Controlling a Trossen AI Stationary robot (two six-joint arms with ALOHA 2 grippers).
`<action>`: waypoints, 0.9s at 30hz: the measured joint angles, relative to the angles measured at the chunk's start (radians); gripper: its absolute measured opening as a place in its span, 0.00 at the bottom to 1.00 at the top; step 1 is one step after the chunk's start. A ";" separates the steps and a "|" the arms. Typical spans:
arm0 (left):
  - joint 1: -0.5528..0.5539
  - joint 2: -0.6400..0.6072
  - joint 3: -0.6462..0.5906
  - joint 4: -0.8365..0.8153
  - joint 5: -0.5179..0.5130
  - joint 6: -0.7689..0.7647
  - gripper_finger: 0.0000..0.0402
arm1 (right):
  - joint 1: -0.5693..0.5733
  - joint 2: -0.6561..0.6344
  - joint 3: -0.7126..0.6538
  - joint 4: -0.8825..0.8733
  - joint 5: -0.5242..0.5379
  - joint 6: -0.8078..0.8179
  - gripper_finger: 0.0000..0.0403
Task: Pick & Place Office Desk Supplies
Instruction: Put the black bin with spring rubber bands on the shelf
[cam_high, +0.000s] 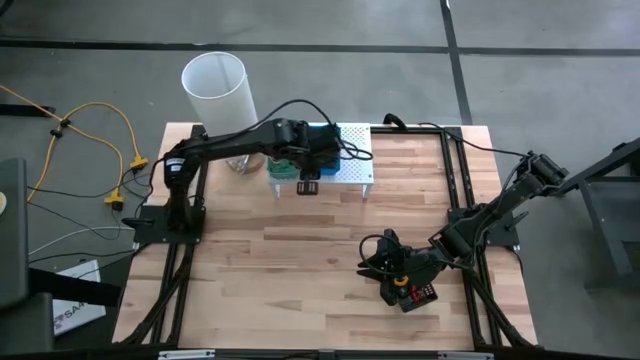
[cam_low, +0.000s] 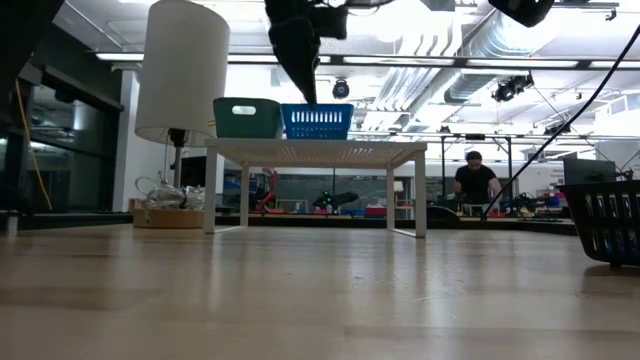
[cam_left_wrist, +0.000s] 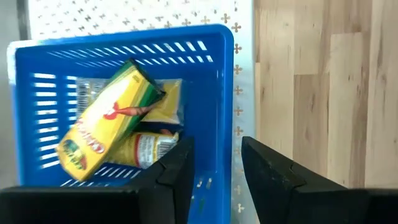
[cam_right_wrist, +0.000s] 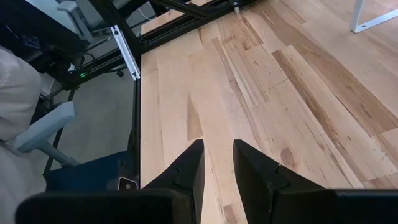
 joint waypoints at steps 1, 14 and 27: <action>0.000 -0.009 0.000 0.002 0.000 0.000 0.32 | 0.000 0.000 0.000 0.000 0.000 0.000 0.18; -0.044 -0.051 0.000 0.021 0.004 -0.001 0.32 | 0.000 0.000 0.000 0.000 0.000 0.000 0.18; -0.092 -0.051 0.000 -0.109 0.131 -0.151 0.32 | 0.000 0.000 0.000 0.000 0.000 0.000 0.18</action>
